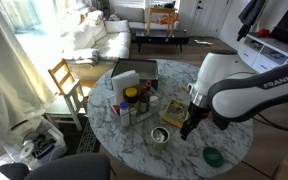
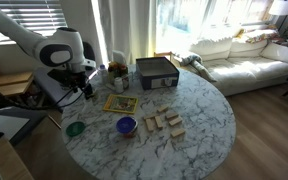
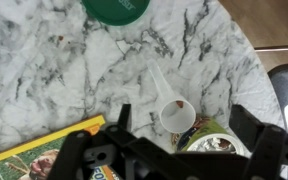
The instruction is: Pour the contents of the small plastic cup into the can on the left
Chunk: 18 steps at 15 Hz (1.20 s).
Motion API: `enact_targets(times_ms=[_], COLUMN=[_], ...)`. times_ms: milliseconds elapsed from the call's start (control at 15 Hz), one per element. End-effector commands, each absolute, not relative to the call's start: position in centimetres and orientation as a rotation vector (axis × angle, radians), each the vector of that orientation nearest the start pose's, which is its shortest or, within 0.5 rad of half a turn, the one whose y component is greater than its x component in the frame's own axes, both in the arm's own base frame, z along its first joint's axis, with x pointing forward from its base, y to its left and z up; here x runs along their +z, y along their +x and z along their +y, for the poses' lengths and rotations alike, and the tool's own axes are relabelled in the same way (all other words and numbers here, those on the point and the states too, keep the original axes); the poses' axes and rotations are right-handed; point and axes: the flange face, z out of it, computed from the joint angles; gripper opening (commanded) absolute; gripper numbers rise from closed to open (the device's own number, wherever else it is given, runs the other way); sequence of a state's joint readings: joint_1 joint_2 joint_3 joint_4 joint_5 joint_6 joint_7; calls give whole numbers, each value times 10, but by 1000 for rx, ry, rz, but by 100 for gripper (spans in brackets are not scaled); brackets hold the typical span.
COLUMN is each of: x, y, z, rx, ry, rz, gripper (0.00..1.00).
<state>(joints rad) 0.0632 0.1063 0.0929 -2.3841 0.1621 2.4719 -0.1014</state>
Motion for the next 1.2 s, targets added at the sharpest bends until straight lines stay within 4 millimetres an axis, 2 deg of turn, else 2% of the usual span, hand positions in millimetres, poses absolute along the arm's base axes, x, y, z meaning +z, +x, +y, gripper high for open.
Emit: enact_targets(times_ms=[0, 133, 333, 400, 467, 533, 600, 667, 733, 867, 933, 1067, 1133], x=[239, 226, 204, 199, 195, 189, 183, 178, 175, 172, 171, 174, 174], y=[515, 520, 526, 527, 528, 528, 528, 527, 527, 528, 529, 533, 533], z=[56, 46, 27, 20, 15, 12, 10, 9, 7, 3, 2, 0, 0], rx=[23, 46, 83, 83, 84, 99, 124, 146, 163, 190, 196, 200, 202], ry=[-2893, -2831, -2795, -2778, -2762, -2738, -2721, -2708, -2693, -2668, -2656, -2643, -2638], rz=[-175, -182, -183, -179, -179, -183, -196, -205, -209, -212, -205, -201, -202], gripper=[100, 98, 89, 83, 86, 77, 73, 73, 63, 69, 67, 91, 94])
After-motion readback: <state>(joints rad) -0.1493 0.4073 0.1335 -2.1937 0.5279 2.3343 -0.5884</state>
